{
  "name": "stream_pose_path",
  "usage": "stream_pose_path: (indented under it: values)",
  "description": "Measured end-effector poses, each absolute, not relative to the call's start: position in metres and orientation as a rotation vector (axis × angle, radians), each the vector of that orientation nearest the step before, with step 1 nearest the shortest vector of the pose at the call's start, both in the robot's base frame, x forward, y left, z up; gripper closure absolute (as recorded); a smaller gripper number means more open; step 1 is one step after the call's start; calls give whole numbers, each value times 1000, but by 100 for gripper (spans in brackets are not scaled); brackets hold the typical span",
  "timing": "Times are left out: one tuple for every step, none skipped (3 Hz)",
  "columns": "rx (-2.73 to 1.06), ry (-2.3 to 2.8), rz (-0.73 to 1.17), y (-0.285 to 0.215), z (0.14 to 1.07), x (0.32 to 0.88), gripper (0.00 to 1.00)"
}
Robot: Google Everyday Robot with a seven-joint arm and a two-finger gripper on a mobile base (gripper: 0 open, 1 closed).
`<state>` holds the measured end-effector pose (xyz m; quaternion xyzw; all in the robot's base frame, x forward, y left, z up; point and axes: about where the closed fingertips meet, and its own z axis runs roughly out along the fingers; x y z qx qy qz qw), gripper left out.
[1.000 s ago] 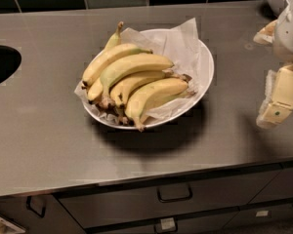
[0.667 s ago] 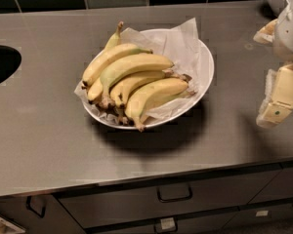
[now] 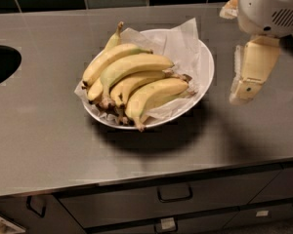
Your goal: Pick banana from white bowl
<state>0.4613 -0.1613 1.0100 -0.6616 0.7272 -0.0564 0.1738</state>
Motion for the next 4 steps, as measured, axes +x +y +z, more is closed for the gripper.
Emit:
stream_pose_path:
  values:
    - [-2008,1937,-79,-123,1013,471,0]
    - [-2008,1916,-87,-117,1015,477,0]
    - [-2061,1882,-75,-100,1013,491,0]
    - [-2128,1847,-47,-81,1004,507,0]
